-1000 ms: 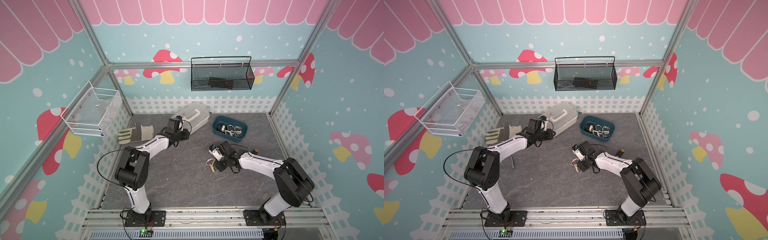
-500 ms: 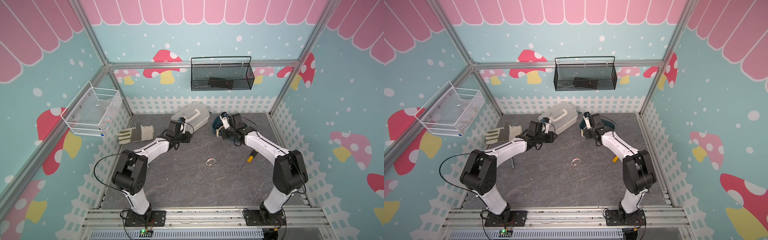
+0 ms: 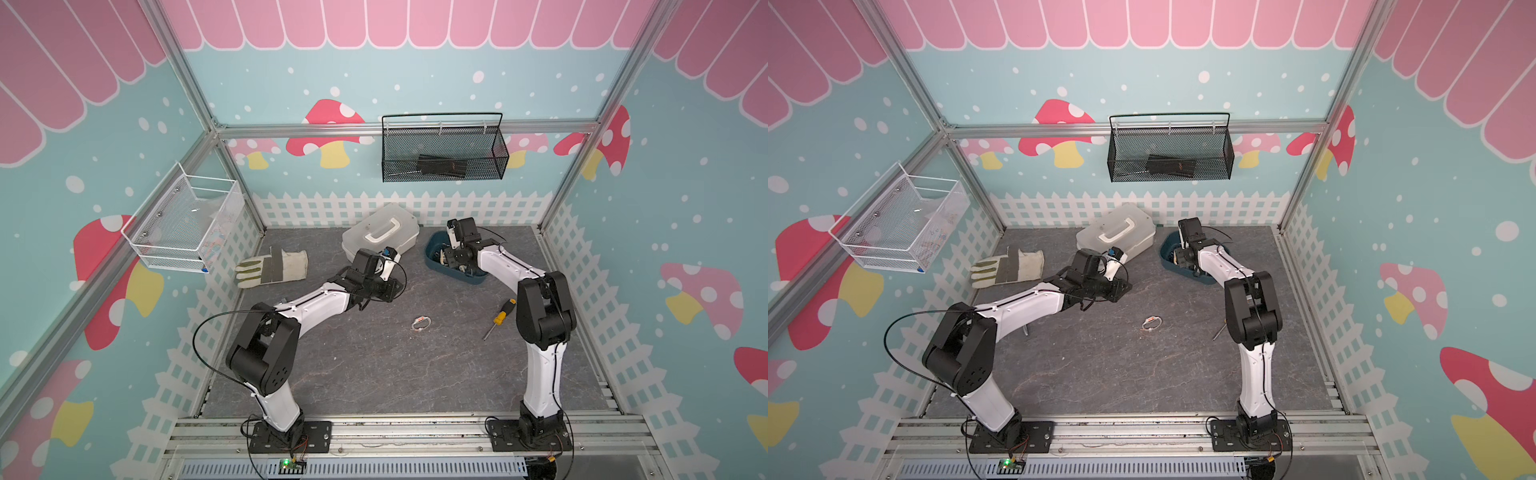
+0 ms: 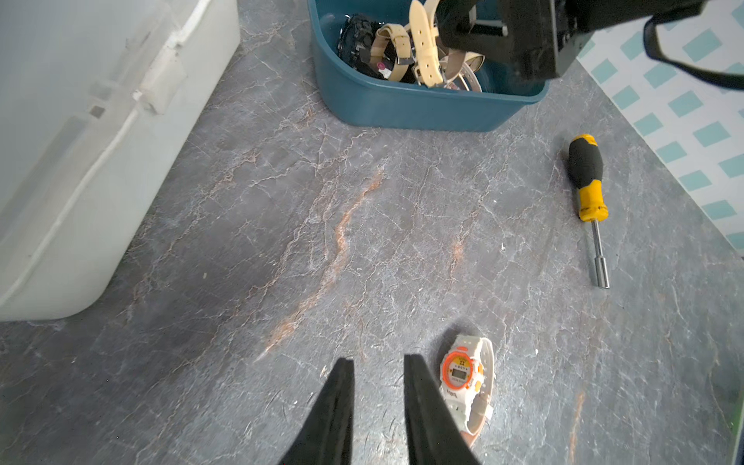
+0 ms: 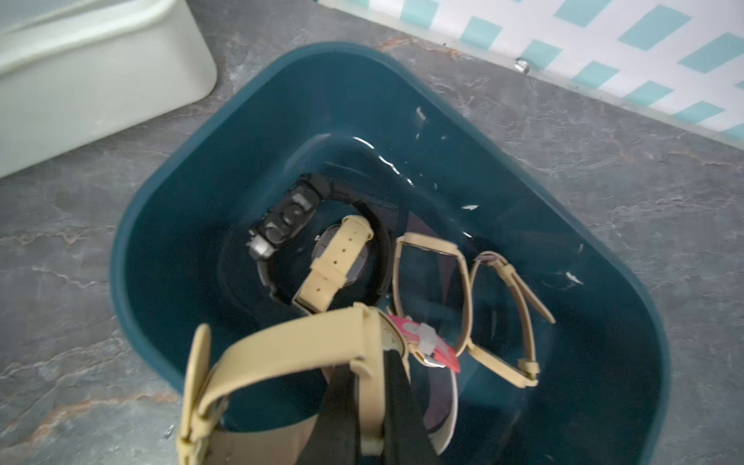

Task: Put the watch into the storage box
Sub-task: Place the watch in the storage box.

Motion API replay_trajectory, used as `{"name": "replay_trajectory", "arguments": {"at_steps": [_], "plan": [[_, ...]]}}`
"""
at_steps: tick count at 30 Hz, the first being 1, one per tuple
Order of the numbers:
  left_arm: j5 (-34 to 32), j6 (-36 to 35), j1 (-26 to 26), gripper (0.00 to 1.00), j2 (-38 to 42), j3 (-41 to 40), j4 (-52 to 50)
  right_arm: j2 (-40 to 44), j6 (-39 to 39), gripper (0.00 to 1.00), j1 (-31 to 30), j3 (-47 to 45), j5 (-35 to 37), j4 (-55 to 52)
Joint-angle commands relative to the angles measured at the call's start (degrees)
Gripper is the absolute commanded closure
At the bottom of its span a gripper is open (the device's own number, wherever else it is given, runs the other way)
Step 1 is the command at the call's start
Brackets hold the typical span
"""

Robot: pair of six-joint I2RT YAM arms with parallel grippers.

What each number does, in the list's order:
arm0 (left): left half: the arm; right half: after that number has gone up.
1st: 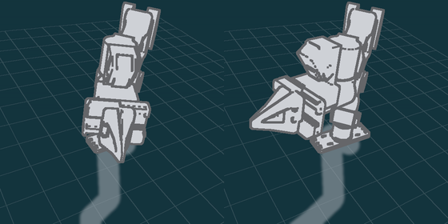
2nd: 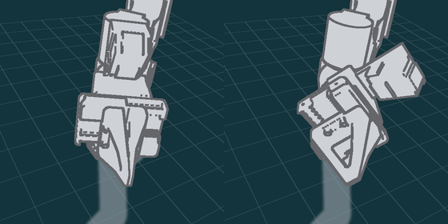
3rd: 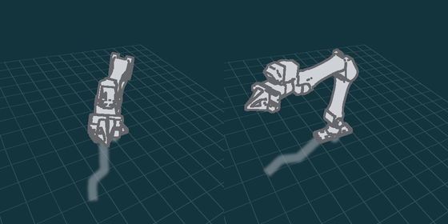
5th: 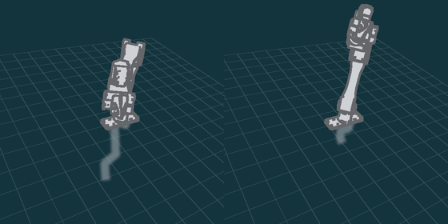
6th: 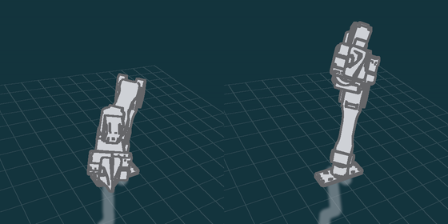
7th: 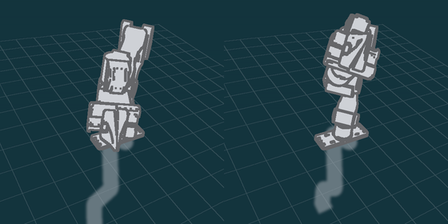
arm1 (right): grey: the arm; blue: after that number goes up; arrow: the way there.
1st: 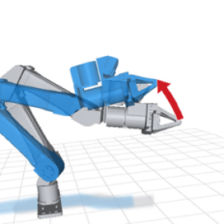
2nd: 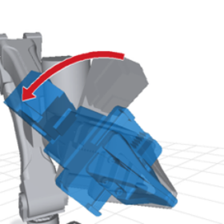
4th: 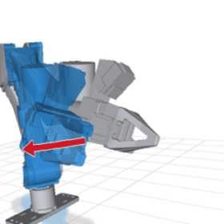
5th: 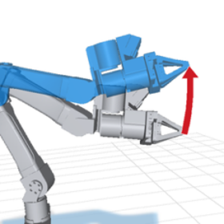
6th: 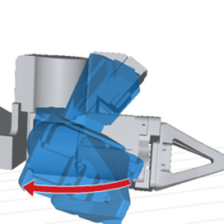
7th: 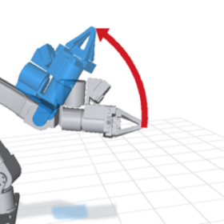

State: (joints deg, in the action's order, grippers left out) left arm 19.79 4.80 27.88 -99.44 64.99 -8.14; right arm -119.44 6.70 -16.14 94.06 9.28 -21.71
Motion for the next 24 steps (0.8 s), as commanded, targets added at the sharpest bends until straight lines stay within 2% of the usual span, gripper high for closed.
{"name": "replay_trajectory", "arguments": {"at_steps": [1,7,12,18,24], "plan": [[2.07,-2.16,0.16,0.74,-0.44,-0.59,-1.21,-0.8,0.6,1.0,0.91,1.01,0.83,-0.84],[3.4,-2.51,0.38,0.74,-1.19,0.0,-1.61,-1.71,0.68,0.99,1.6,0.87,1.26,-1.01],[4.59,-3.59,0.85,0.73,-1.7,0.06,-2.52,-1.46,0.27,0.83,1.65,0.09,1.78,-0.94],[5.12,-4.96,1.61,0.7,-2.17,0.57,-4.64,0.03,-0.03,0.71,1.71,-0.57,2.04,-0.98],[6.85,-6.67,2.88,0.67,-2.83,1.16,-6.91,6.55,-0.48,0.69,1.59,-5.4,2.61,0.41]]}}
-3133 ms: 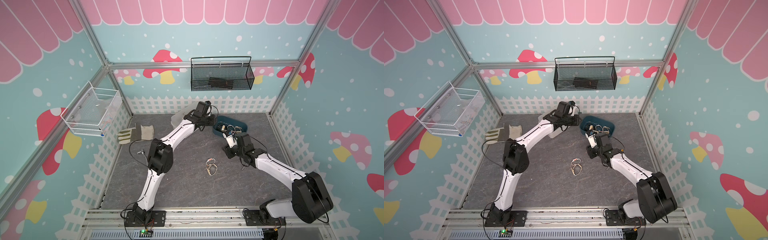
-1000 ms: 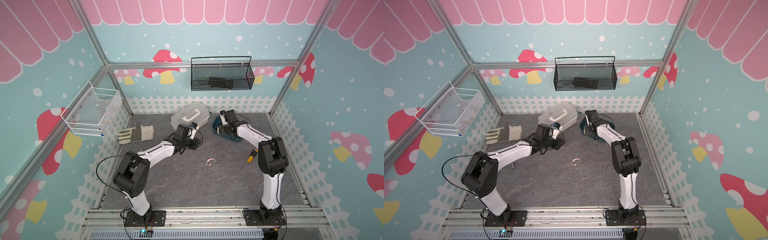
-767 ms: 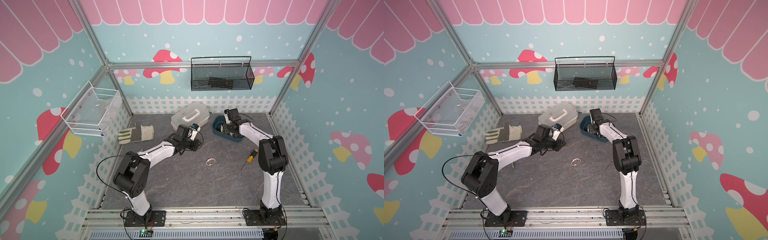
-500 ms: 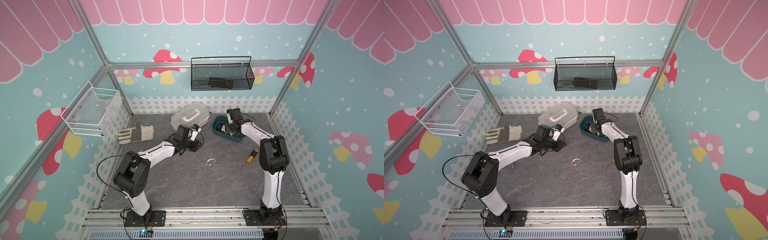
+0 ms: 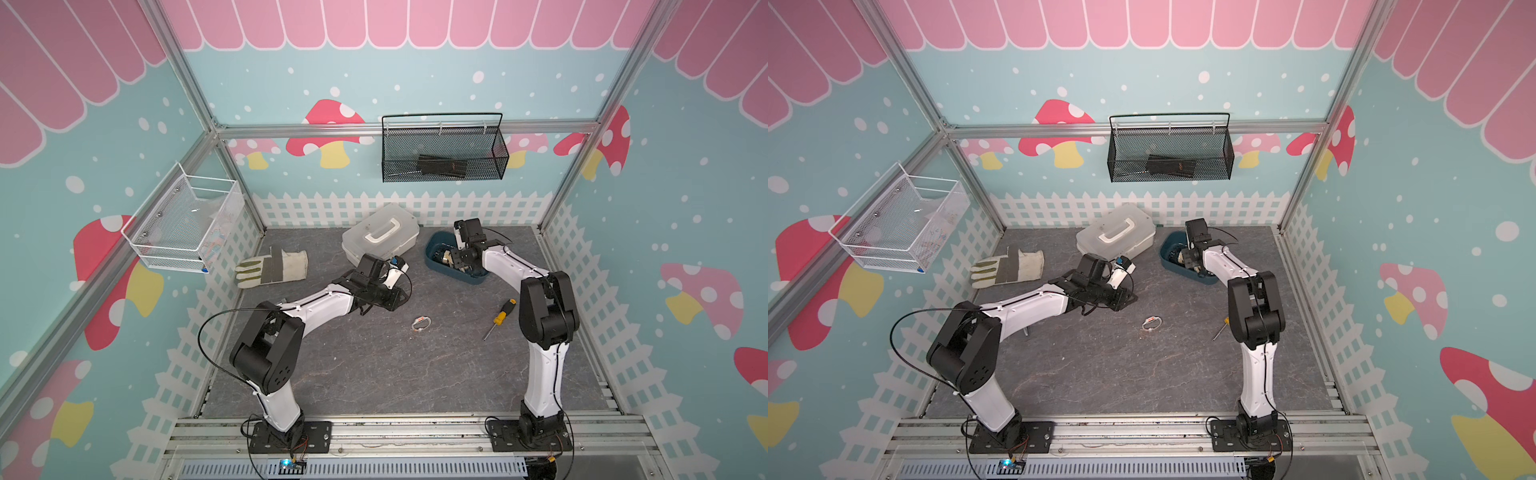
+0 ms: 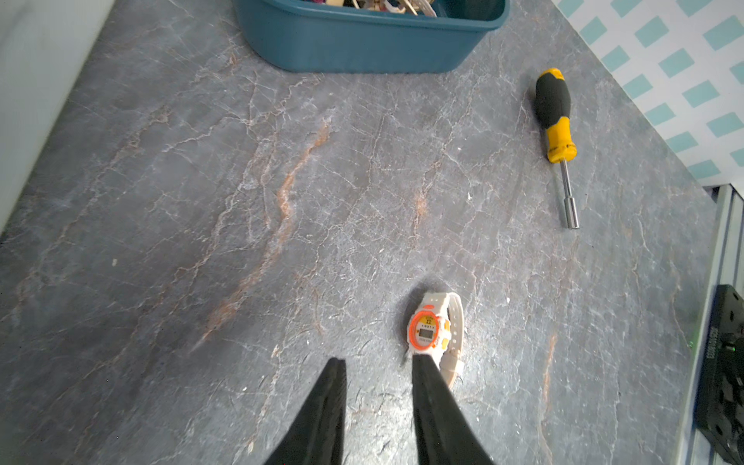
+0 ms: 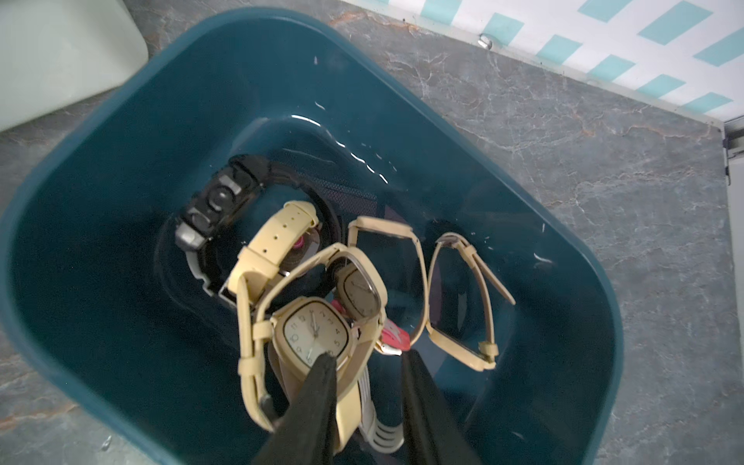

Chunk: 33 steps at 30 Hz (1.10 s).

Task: Put the watch into the storage box
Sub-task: Place the watch in the storage box, then pick up the watch at the center of the board.

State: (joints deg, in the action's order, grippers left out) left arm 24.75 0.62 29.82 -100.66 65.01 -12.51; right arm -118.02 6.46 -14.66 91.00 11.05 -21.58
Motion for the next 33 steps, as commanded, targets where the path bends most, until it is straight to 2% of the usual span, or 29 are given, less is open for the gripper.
{"name": "replay_trajectory", "arguments": {"at_steps": [1,4,12,16,21,25,28,32,33], "plan": [[1.49,-3.16,1.63,0.66,-2.0,1.72,-3.46,7.32,-0.39,0.69,0.02,-3.84,0.88,0.66],[0.03,-5.3,3.85,0.62,-4.32,4.25,-7.44,13.7,-0.55,0.68,-0.52,-8.79,-0.3,1.98],[-5.57,-8.97,8.79,0.58,-10.92,10.22,-14.44,27.04,-0.04,0.65,-2.24,-23.29,-3.92,4.44],[-5.88,-9.14,10.02,0.58,-12.89,12.22,-15.17,29.17,-0.56,0.65,-2.66,-27.02,-4.22,4.35],[-11.15,-9.72,11.65,0.58,-16.04,15.06,-17.36,29.2,-0.87,0.65,-2.66,-28.42,-4.7,4.03],[-12.98,-9.59,12.21,0.61,-17.53,16.34,-18.33,29.5,-0.92,0.65,-2.66,-28.55,-5.23,4.09],[-13.68,-9.42,12.36,0.72,-18.06,16.98,-18.5,30.16,-1.14,0.65,-2.75,-28.85,-5.68,4.11],[-14.68,-9.17,12.46,0.96,-18.43,17.68,-18.93,31.64,-1.53,0.65,-3.1,-29.84,-5.56,4.28],[-14.74,-9.15,12.45,1.0,-18.35,17.92,-18.87,32.15,-1.67,0.65,-3.25,-30.14,-5.51,4.5]]}}
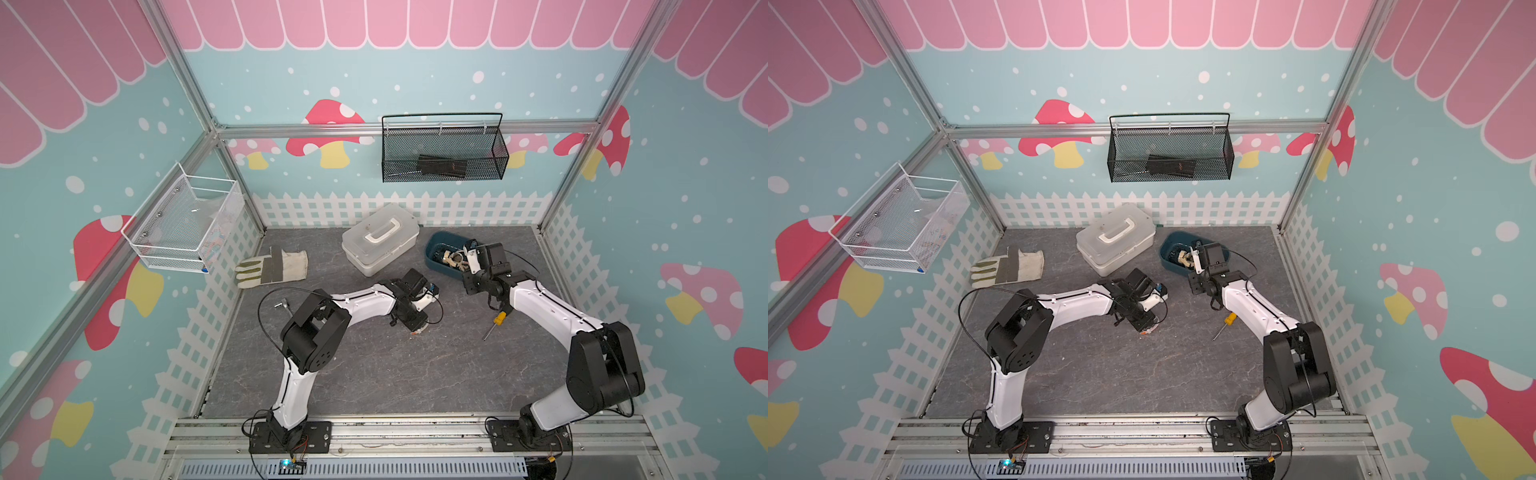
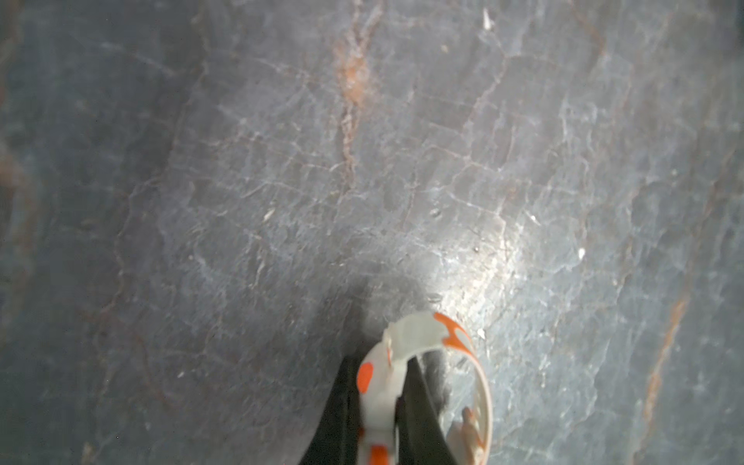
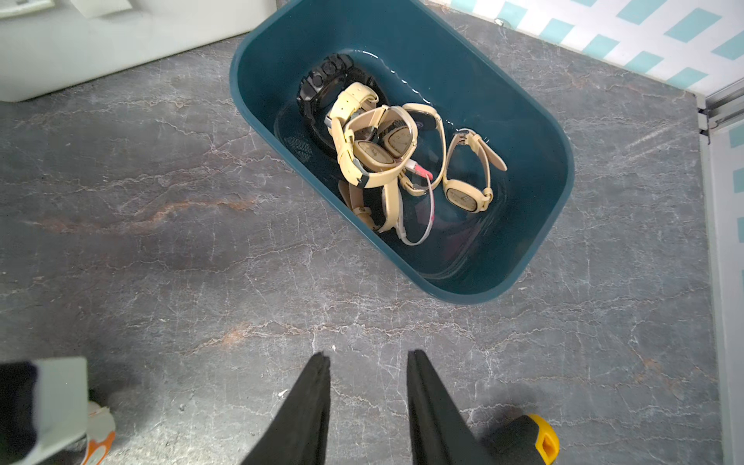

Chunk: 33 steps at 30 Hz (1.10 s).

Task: Put the watch into the storage box
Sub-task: Pick up the watch at the center of the board, then place the watch in the storage box.

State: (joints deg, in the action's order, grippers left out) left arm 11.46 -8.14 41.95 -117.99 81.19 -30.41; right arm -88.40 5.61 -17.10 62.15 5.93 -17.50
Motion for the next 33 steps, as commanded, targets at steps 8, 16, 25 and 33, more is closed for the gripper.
{"name": "replay_trajectory", "arguments": {"at_steps": [8,16,25,33], "plan": [[-4.83,2.62,0.07,1.0,1.64,4.5,6.3,11.2,0.89,0.64,-0.92,-10.12,0.43,9.37],[-0.4,13.48,-1.59,1.0,-8.48,22.63,15.3,20.17,3.76,0.61,-0.96,-20.01,1.71,16.47],[-0.44,23.25,-4.74,1.0,-28.43,54.99,8.72,26.58,6.34,0.61,-0.97,-26.64,0.32,17.06],[-0.53,26.85,-6.29,0.96,-38.27,70.54,2.97,28.3,6.81,0.6,-1.0,-28.04,-0.66,16.53]]}}
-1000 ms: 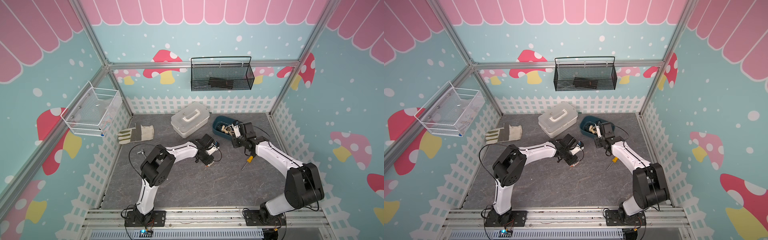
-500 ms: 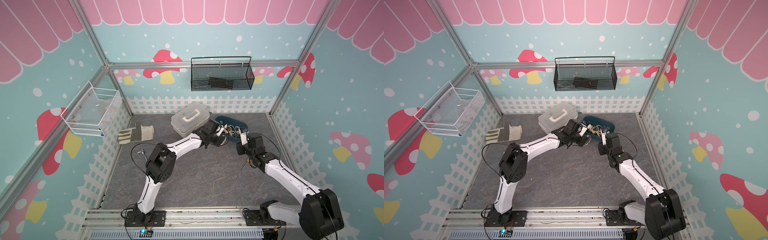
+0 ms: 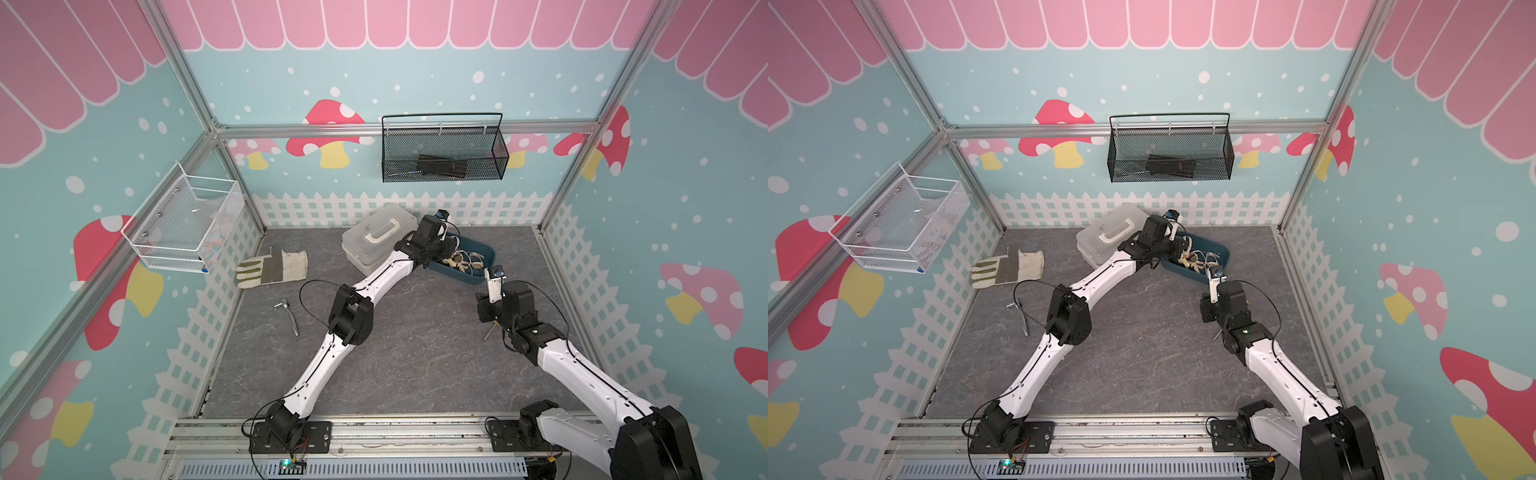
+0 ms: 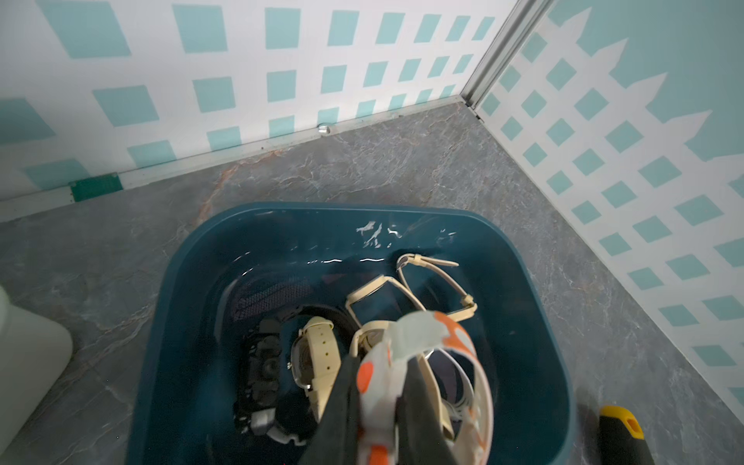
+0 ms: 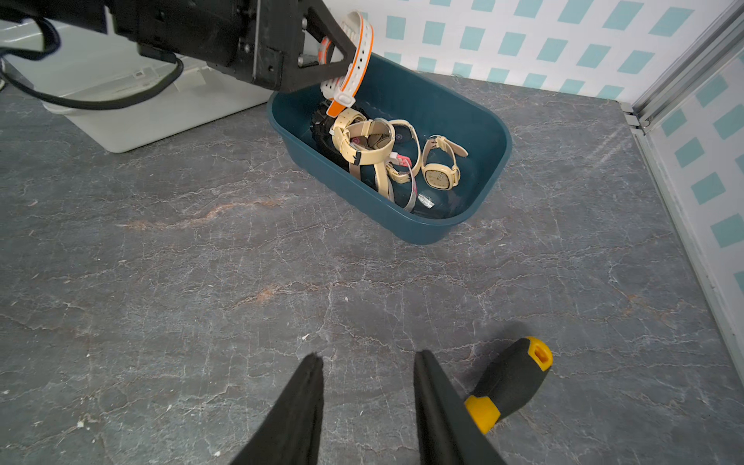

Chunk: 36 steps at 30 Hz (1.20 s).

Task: Put the watch into the storage box
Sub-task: Place the watch in the storage box.

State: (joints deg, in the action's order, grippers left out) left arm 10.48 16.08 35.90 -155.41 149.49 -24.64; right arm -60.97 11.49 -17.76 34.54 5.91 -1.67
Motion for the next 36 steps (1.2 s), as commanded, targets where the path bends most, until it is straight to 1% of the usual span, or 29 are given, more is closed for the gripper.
{"name": "replay_trajectory", "arguments": {"at_steps": [1,4,5,8,9,11,15,17,18,20,22,23,24,25,26,28,30,32,34,36], "plan": [[0.58,2.73,-0.39,0.95,-0.86,1.95,-2.93,0.85,0.99,0.6,-0.39,-0.44,-0.7,0.71],[0.8,2.43,-0.86,0.87,-0.3,0.66,-2.78,0.7,0.99,0.6,-0.43,-0.25,-0.9,0.72],[1.17,2.47,-1.0,0.81,-0.09,0.35,-2.78,0.68,0.99,0.59,-0.43,-0.2,-0.99,0.76],[2.23,2.38,-1.41,0.71,0.78,-0.38,-2.74,0.62,0.91,0.55,-0.53,0.13,-1.08,0.54],[2.54,2.17,-1.48,0.65,1.05,-0.47,-2.7,0.59,0.82,0.55,-0.62,0.26,-1.08,0.49],[3.13,1.9,-1.62,0.58,1.69,-0.68,-2.72,0.6,0.58,0.55,-0.66,0.6,-0.95,0.18],[4.37,1.03,-2.07,0.54,4.72,-2.64,-2.73,0.93,-0.1,0.54,-0.79,1.53,-0.47,-0.69],[4.14,-0.05,-2.32,0.52,8.08,-5.8,-2.47,1.25,-0.65,0.53,-0.79,2.14,-0.05,-0.79],[3.58,-1.18,-2.35,0.51,11.2,-8.29,-2.01,1.3,-1.29,0.52,-0.79,2.63,0.17,-0.92],[1.45,-3.62,-2.41,0.5,18.27,-16.64,0.55,1.29,-2.49,0.47,-0.83,3.89,1.28,-1.18],[-1.63,-5.9,-2.51,0.48,27.31,-28.58,6.18,1.24,-3.91,0.38,-0.64,4.52,4.03,-0.1],[-3.23,-6.89,-2.75,0.48,32.58,-36.06,9.73,1.12,-4.35,0.33,-0.25,4.81,5.82,0.44],[-5.38,-7.5,-3.26,0.44,38.47,-44.04,14.49,0.9,-4.5,0.28,0.37,5.03,7.44,1.08],[-6.96,-7.71,-4.02,0.43,43.37,-50.6,18.31,0.71,-4.61,0.26,1.01,5.11,8.37,1.81],[-8.29,-7.49,-5.36,0.36,48.6,-58.66,22.51,0.25,-4.59,0.23,1.89,4.85,9.28,2.98],[-10.87,-5.98,-9.08,0.35,57.24,-71.87,28.63,-1.04,-4.97,0.19,3.34,4.52,9.81,5.72],[-13.68,-3.36,-14.71,0.24,64.03,-82.86,31.74,-4.15,-5.48,0.17,5.01,4.8,10.6,7.86],[-14.97,-1.37,-21.41,0.22,69.54,-92.83,33.79,-8.6,-5.58,0.16,7.61,5.71,11.23,9.17],[-17.27,-0.62,-26.44,0.2,73.5,-99.13,34.72,-11.99,-6.0,0.14,9.33,5.2,12.99,11.37],[-20.34,-2.1,-29.56,0.19,76.47,-103.85,35.98,-13.88,-7.13,0.13,10.59,3.67,13.31,15.08]]}}
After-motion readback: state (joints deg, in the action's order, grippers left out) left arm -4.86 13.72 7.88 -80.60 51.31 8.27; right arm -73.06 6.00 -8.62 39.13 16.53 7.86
